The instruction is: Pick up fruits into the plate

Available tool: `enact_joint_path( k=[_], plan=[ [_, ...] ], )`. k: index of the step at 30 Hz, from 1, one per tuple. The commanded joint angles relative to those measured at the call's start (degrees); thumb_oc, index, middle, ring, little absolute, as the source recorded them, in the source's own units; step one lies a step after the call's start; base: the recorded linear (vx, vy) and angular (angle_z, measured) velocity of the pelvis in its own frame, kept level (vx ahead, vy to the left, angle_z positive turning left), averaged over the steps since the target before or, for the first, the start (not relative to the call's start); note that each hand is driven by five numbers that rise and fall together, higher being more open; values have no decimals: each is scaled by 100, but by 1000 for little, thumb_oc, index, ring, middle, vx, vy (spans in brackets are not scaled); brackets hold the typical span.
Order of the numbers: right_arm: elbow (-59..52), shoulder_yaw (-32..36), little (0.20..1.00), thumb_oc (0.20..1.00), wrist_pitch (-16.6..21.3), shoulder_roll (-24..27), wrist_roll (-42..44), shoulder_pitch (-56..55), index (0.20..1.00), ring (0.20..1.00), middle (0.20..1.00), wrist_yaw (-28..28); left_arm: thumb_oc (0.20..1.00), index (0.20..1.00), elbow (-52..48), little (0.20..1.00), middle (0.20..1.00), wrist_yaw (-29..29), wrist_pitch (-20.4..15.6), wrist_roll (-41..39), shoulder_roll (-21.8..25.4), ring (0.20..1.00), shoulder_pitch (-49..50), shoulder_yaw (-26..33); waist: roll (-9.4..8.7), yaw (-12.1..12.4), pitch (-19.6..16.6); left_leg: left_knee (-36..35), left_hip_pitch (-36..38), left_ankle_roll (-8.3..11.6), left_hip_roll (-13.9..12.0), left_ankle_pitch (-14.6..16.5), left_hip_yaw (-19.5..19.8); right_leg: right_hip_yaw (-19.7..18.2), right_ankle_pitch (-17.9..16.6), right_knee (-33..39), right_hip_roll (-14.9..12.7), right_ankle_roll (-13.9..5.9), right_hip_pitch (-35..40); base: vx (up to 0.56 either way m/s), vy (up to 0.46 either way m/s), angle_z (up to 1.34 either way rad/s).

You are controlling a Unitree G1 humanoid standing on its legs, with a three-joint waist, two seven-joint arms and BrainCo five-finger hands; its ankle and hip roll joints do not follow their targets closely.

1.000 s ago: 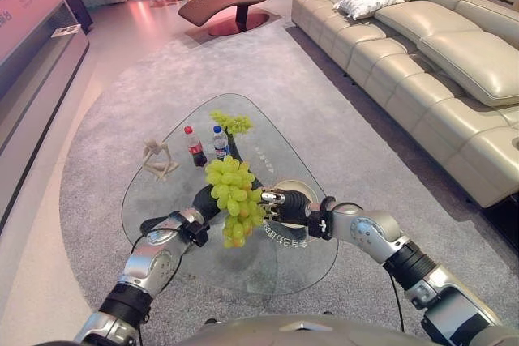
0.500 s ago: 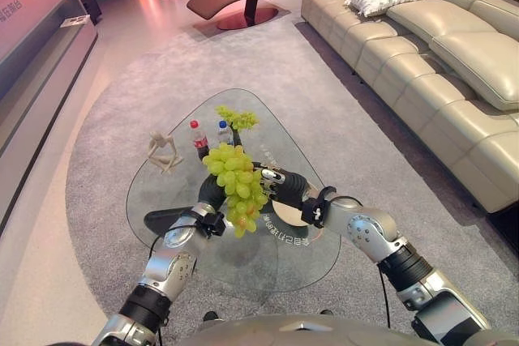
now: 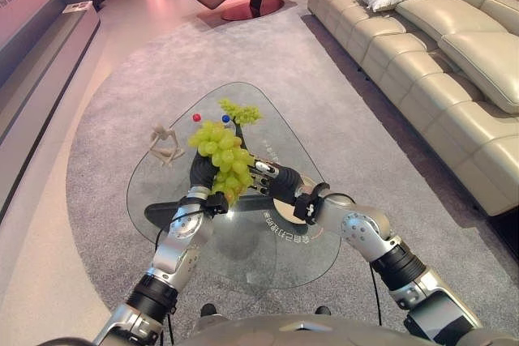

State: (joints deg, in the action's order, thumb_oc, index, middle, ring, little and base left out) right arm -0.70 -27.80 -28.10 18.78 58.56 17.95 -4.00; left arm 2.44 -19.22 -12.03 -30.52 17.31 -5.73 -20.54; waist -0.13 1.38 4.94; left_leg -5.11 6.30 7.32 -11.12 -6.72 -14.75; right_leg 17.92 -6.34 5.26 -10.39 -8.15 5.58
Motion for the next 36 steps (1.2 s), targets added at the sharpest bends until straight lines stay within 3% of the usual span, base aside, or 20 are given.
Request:
enact_joint_path(
  k=[1, 7, 15, 19, 26, 31, 32, 36],
  plan=[
    [-860, -272, 1000, 1000, 146, -549, 523, 390, 1000, 1000, 1000, -185, 200, 200, -368, 200, 200, 158, -281, 77, 88, 200, -959, 94, -155, -80, -18, 119, 32, -47, -69, 250, 61, -72, 327, -299, -108, 127, 213, 0, 0, 0],
    [-809, -282, 1000, 1000, 192, -525, 475, 338, 1000, 1000, 1000, -427, 200, 200, -531, 200, 200, 732, 314, -1286, 27, 200, -1018, 212, -117, -107, -42, 117, 53, -49, -53, 247, 58, -70, 305, -286, -134, 105, 222, 0, 0, 0],
    [-824, -419, 1000, 1000, 221, -688, 422, 426, 1000, 1000, 1000, -431, 200, 200, -571, 200, 200, 1406, 1014, -2641, -218, 200, -915, -112, -80, -133, -45, 124, 90, -81, -22, 269, 1, -113, 235, -237, -174, 84, 218, 0, 0, 0],
    [-870, -490, 1000, 1000, 227, -733, 530, 429, 1000, 1000, 1000, -455, 200, 200, -627, 200, 200, 2159, 1370, -3102, -254, 200, -881, -349, -73, -157, -26, 121, 96, -107, -8, 285, -32, -159, 208, -223, -191, 68, 191, 0, 0, 0],
    [-871, -627, 1000, 1000, 299, -819, 853, 488, 1000, 1000, 1000, -533, 200, 200, -647, 200, 200, 2360, 1294, -2980, -229, 200, -939, -641, -61, -196, -16, 126, 118, -134, 3, 303, -81, -227, 193, -221, -210, 44, 176, 4, 0, -3],
    [-956, -737, 1000, 1000, 258, -879, 1269, 508, 1000, 1000, 1000, -569, 200, 200, -565, 200, 200, 2079, 938, -2239, -152, 200, -1015, -703, -72, -189, -22, 131, 129, -147, 7, 313, -80, -256, 206, -237, -203, 35, 169, 10, -4, -7],
    [-1017, -807, 1000, 1000, 256, -918, 1432, 514, 1000, 1000, 1000, -484, 200, 200, -555, 200, 200, 1902, 744, -1643, -130, 200, -1065, -702, -79, -178, -26, 132, 117, -153, 9, 312, -71, -263, 213, -246, -197, 39, 158, 0, 0, 0],
    [-964, -925, 1000, 1000, 187, -1008, 1582, 543, 1000, 1000, 1000, -433, 200, 200, -499, 200, 200, 1525, 520, -961, -83, 200, -1222, -752, -89, -167, -29, 132, 112, -154, 2, 300, -63, -253, 220, -263, -195, 38, 154, 0, 0, 0]
  ],
)
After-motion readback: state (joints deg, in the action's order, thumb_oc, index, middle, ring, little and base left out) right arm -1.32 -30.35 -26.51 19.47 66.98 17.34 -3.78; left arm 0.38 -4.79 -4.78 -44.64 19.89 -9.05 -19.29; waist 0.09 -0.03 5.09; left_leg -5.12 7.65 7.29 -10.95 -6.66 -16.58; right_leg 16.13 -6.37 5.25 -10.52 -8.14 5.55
